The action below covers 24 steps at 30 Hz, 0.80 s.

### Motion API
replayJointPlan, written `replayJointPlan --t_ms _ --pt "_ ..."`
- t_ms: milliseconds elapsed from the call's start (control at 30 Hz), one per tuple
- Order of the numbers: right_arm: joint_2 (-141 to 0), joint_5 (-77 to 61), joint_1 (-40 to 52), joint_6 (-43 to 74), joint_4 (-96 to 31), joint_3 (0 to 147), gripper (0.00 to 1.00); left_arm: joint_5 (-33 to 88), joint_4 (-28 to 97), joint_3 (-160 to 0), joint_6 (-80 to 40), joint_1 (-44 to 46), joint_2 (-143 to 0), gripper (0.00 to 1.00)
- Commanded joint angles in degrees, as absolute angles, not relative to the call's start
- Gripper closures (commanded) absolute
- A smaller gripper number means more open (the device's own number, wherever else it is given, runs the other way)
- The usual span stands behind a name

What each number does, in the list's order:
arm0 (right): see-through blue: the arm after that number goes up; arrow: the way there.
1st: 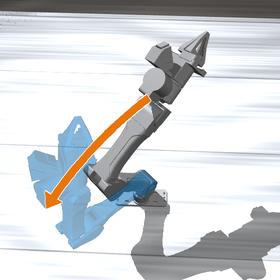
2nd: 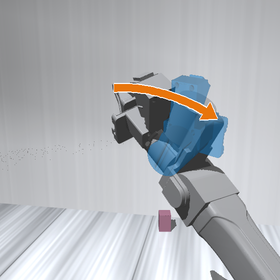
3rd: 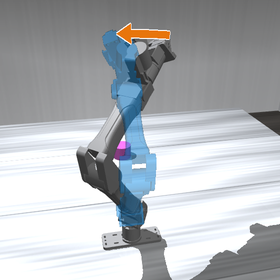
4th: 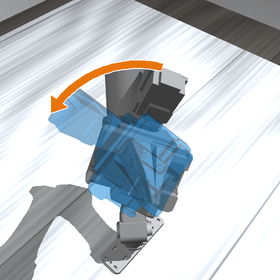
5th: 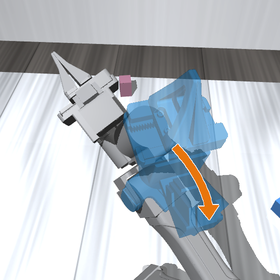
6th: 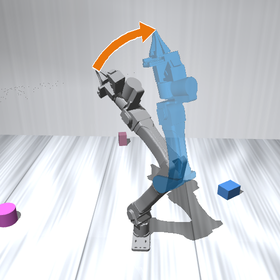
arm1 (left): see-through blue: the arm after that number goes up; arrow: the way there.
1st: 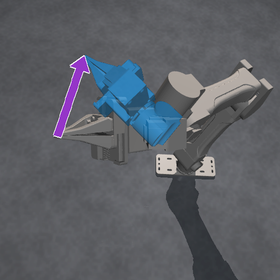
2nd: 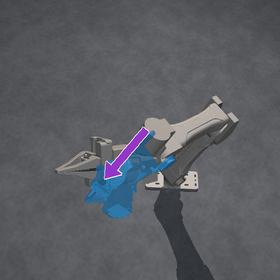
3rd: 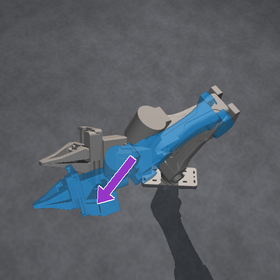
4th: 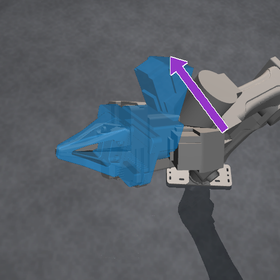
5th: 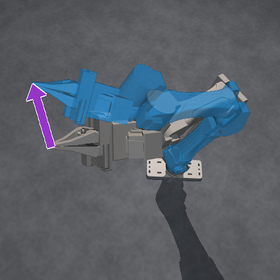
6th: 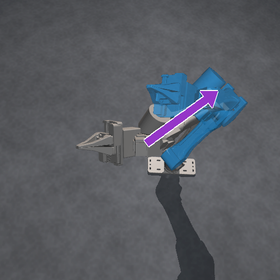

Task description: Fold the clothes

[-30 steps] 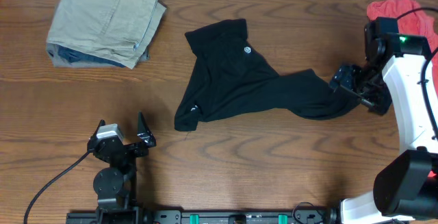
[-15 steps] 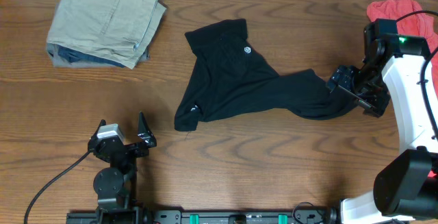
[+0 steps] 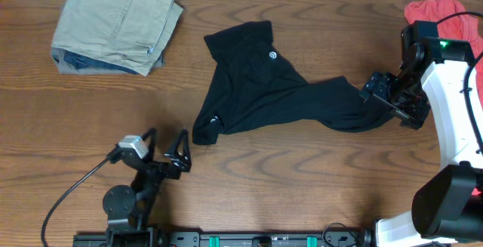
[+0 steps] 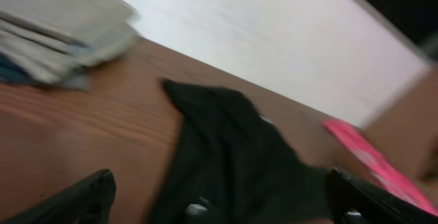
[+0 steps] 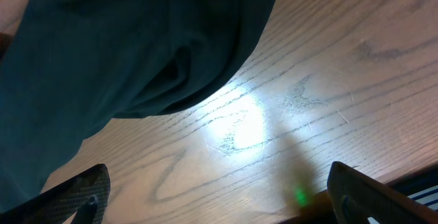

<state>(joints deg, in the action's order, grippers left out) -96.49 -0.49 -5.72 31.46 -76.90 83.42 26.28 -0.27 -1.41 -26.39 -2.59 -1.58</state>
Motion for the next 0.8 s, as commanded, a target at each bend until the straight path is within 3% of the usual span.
replayJointPlan --t_ms 0,267,533,767 --pt "-96.71 -0.67 -5.98 32.53 -76.93 83.02 0.01 36.05 -0.36 -2.42 -28.8 -2.66 -2.15 0.02" --pt "-96.71 -0.67 -5.98 32.53 -76.93 83.02 0.01 36.05 5.39 -19.07 -21.34 -2.66 -12.32 0.02" --pt "-96.71 -0.67 -5.98 32.53 -76.93 83.02 0.01 35.42 33.89 -45.93 -1.61 -1.5 -40.56 0.02" --pt "-96.71 -0.67 -5.98 32.53 -76.93 83.02 0.01 22.0 53.78 -61.87 2.76 10.0 -64.49 0.02"
